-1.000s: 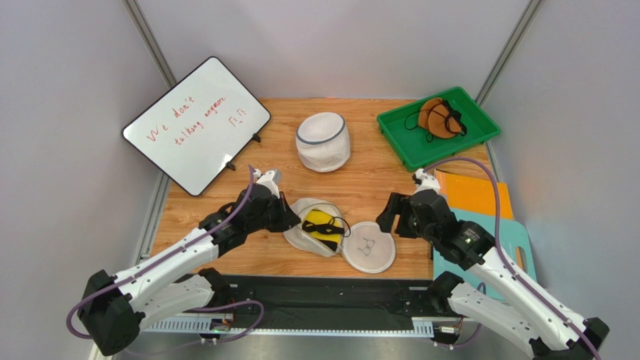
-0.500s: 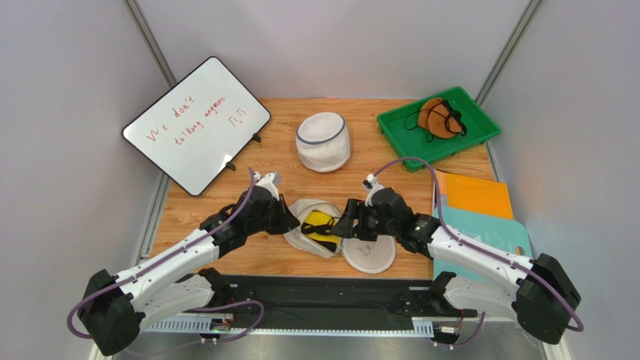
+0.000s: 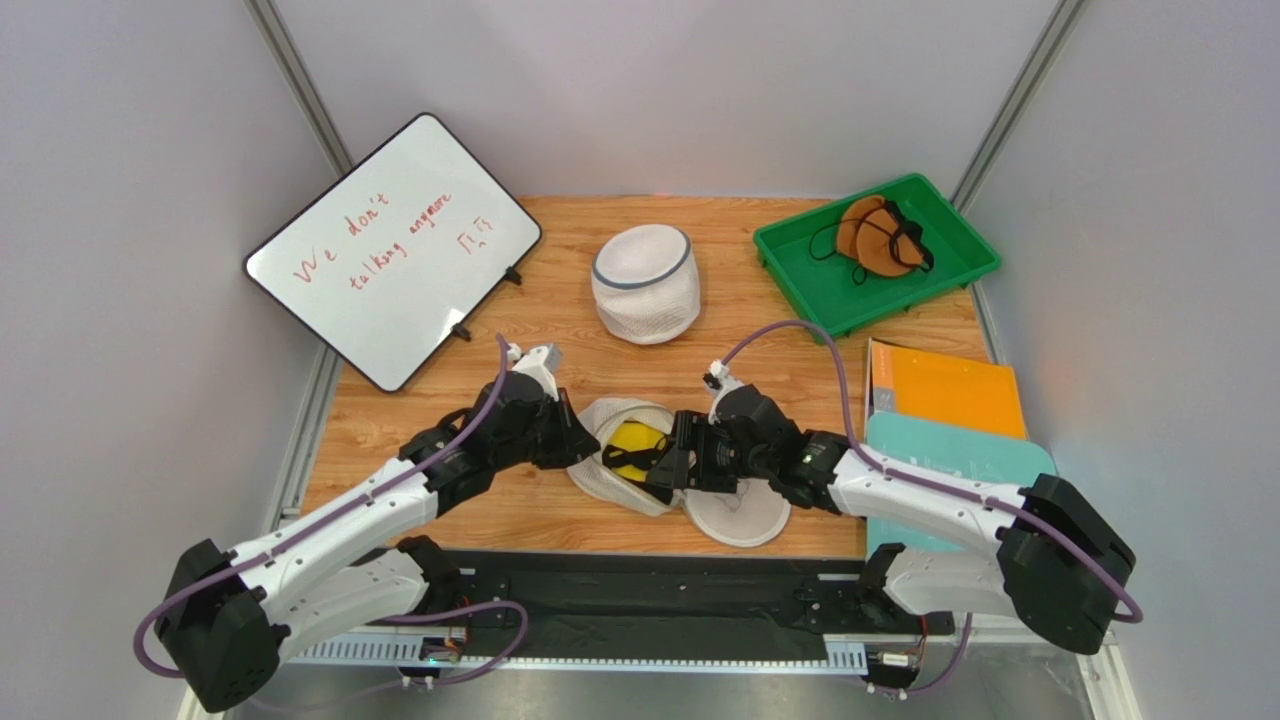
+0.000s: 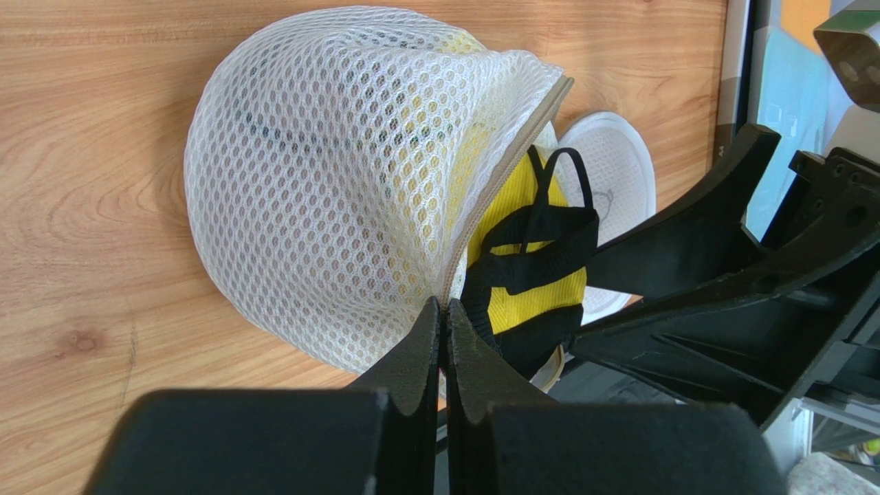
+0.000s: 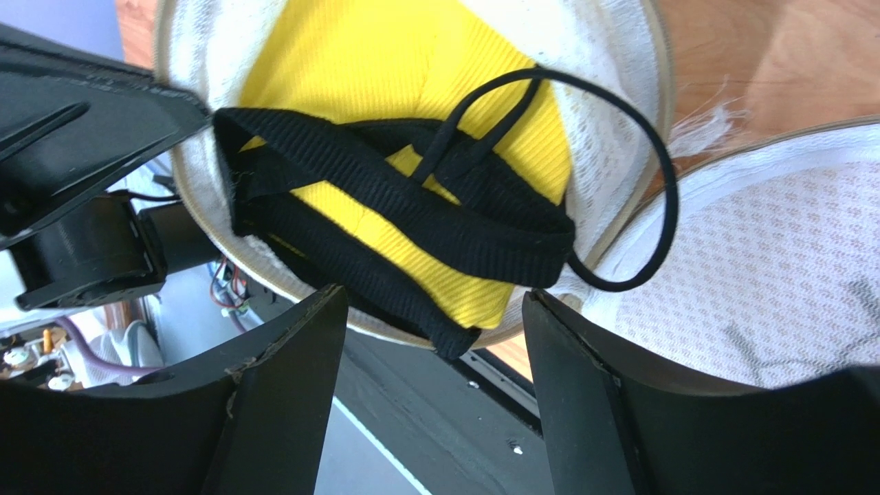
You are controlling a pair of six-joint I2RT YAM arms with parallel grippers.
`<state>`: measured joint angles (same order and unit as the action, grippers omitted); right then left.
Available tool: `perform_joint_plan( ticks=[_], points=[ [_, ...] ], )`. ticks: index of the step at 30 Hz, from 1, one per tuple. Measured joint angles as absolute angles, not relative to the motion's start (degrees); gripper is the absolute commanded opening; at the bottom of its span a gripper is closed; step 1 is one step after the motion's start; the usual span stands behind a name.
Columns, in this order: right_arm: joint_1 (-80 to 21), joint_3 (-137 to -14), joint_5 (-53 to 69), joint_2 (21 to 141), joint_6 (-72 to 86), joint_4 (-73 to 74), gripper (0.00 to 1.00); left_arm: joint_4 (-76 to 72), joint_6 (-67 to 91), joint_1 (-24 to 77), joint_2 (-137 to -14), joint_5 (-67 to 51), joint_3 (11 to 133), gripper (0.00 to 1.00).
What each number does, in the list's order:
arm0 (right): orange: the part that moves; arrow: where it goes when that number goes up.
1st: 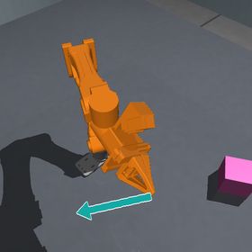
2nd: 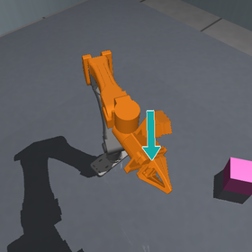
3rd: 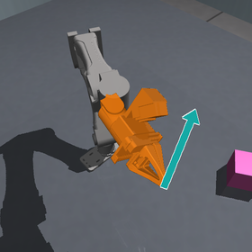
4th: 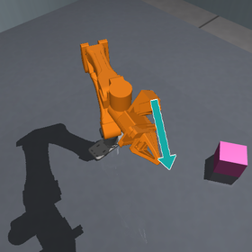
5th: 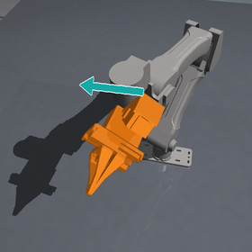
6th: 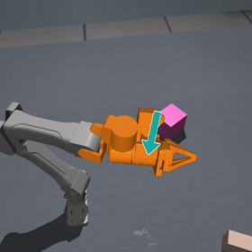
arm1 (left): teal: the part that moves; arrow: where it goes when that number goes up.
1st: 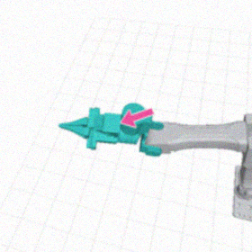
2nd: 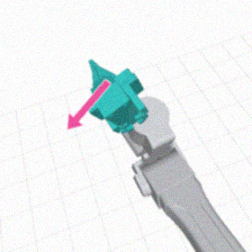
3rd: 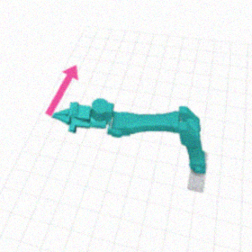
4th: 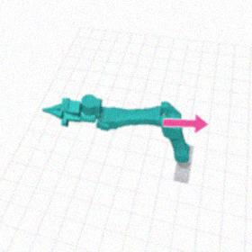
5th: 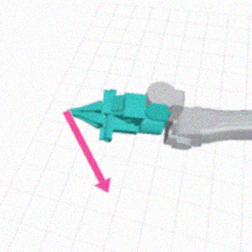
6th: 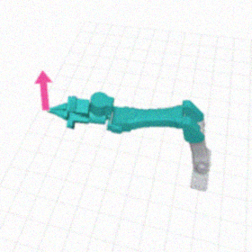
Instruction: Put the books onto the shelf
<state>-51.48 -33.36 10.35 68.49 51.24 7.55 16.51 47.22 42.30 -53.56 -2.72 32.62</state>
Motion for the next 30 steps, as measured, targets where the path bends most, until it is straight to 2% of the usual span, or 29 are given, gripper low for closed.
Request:
perform_joint_plan(
  ticks=[7,10,12,13,15,16,18,30],
  points=[
    [-51.57,-33.36,9.04,69.69,51.29,7.51,0.61,16.49,47.22,42.30,-53.21,-2.72,32.62,0.00],
    [-51.57,-33.36,9.02,70.24,51.57,6.98,0.52,16.51,47.22,42.30,-53.21,-2.70,32.62,0.00],
    [-51.57,-33.36,9.10,70.65,51.72,6.26,0.44,16.51,47.22,42.30,-53.21,-2.72,32.62,0.00],
    [-51.57,-33.39,9.13,70.98,51.92,5.72,0.35,16.51,47.22,42.30,-53.21,-2.72,32.60,0.00],
    [-51.57,-33.41,9.17,71.13,51.88,5.50,0.23,16.51,47.22,42.30,-53.21,-2.70,32.60,0.00],
    [-51.57,-33.47,9.17,71.16,51.83,5.52,0.12,16.51,47.22,42.30,-53.17,-2.70,32.51,0.00],
    [-51.57,-34.00,9.06,71.11,51.29,5.78,0.02,16.62,47.20,42.30,-52.99,-2.68,32.21,0.00],
    [-51.13,-39.03,3.55,59.72,47.72,14.66,0.00,18.70,47.27,42.30,-49.06,-1.41,27.75,0.00]
  ],
)
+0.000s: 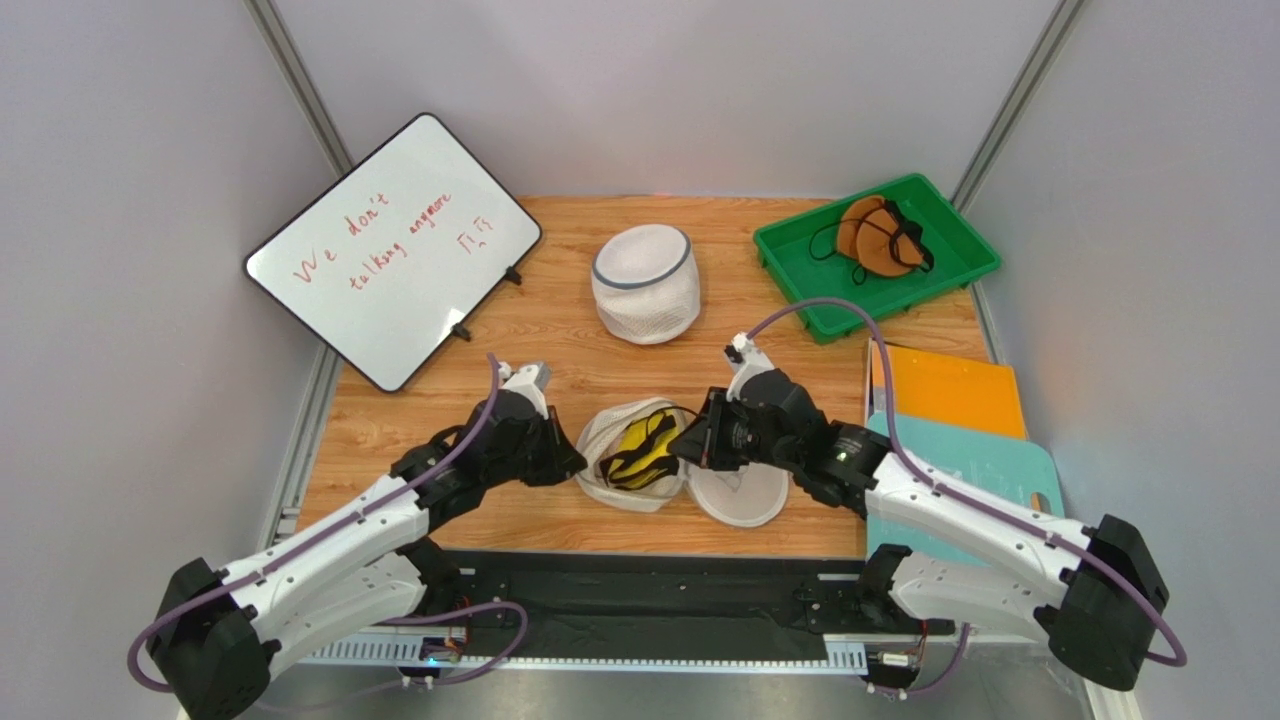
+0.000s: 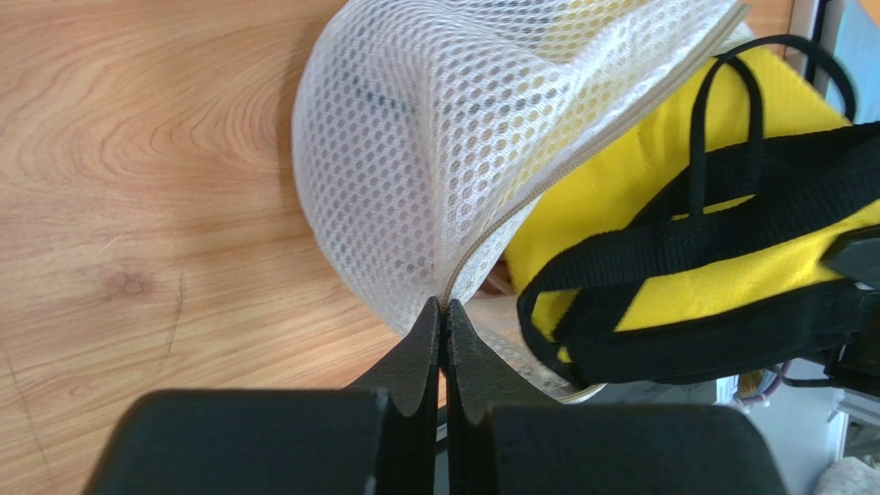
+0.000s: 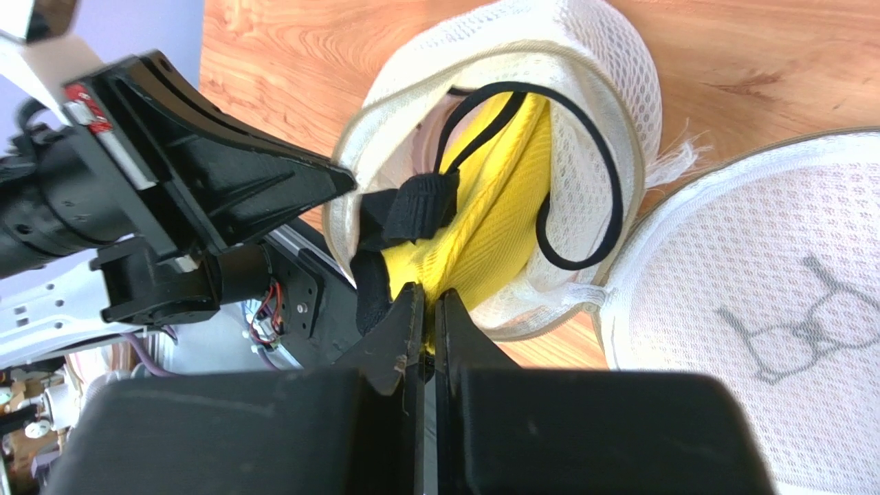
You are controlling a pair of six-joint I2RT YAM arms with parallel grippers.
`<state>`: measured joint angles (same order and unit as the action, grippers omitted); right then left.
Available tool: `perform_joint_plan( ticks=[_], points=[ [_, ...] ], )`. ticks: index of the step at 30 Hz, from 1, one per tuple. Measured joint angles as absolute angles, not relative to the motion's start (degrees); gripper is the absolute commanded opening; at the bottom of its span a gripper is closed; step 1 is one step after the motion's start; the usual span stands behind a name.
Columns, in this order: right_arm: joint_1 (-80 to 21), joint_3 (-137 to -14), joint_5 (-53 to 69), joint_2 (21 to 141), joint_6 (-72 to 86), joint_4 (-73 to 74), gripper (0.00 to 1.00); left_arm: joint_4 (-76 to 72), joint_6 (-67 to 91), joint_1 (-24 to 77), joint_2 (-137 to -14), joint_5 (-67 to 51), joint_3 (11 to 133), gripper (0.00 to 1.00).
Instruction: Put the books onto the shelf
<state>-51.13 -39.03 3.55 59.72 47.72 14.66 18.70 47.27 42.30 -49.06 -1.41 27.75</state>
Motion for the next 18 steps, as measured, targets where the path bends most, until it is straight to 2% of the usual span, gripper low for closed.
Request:
perform_joint_plan(
  ticks=[18],
  points=[
    [-43.18,-39.00,6.61,43.07,48.23,17.32,0.00,19.79,47.70,42.30,-47.77,-0.95,26.24,0.00]
  ],
)
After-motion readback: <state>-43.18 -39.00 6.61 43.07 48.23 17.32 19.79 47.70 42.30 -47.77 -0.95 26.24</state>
